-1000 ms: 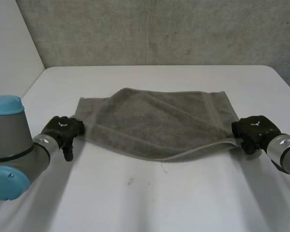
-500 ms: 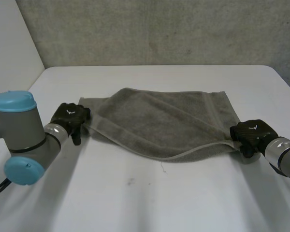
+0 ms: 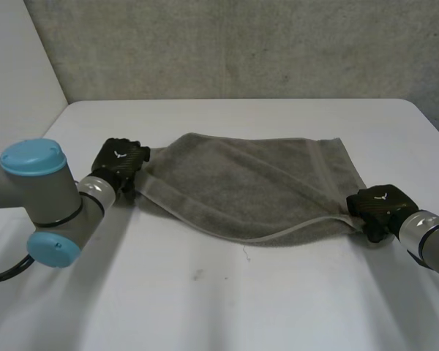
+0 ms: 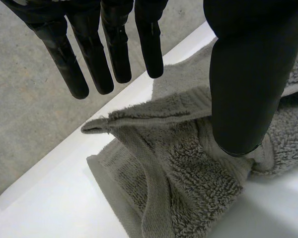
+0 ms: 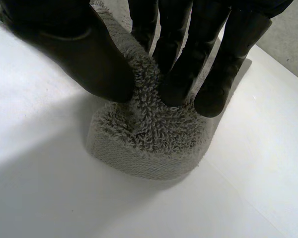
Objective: Fold the towel.
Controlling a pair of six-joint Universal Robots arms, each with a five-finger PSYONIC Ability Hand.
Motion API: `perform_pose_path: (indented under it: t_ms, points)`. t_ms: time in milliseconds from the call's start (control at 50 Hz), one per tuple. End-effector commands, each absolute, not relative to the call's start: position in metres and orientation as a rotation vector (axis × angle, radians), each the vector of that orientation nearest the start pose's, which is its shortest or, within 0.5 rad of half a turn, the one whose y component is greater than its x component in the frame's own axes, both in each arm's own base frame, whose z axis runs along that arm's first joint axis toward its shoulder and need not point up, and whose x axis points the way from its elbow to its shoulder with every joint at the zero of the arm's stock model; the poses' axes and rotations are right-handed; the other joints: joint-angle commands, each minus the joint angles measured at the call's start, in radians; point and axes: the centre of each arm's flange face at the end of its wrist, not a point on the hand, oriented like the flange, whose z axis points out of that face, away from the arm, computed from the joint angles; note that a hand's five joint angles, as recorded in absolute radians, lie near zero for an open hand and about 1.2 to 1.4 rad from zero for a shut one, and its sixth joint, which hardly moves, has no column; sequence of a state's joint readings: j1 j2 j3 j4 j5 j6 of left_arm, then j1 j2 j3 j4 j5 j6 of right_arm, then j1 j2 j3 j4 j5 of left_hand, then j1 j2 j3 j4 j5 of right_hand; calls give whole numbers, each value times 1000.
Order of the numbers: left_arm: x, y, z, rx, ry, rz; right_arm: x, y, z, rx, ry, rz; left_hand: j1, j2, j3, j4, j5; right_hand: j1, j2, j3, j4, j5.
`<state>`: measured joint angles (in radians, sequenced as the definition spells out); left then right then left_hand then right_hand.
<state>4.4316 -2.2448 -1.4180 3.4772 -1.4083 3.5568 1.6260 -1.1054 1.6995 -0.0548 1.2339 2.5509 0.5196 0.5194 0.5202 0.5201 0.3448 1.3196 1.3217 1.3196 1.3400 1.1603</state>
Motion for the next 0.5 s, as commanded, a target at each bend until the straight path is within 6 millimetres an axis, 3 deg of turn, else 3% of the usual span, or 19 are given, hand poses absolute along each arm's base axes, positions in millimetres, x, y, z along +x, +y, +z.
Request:
perform_pose_path:
  t_ms: [20,280,500]
  points:
    - [-256,-359,125,994,2249,-2016,179,-307,131,-1106,2453,-1581,158,158,157,157,158,77,75,77,56,61]
    - [-258,-366,124,994,2236,-2032,179,-308,132,-1105,2455,-1582,328,328,327,328,328,77,75,77,56,61]
    - [-259,-358,128,1000,2250,-2024,178,-309,134,-1103,2453,-1595,707,707,706,706,707,77,75,77,56,61]
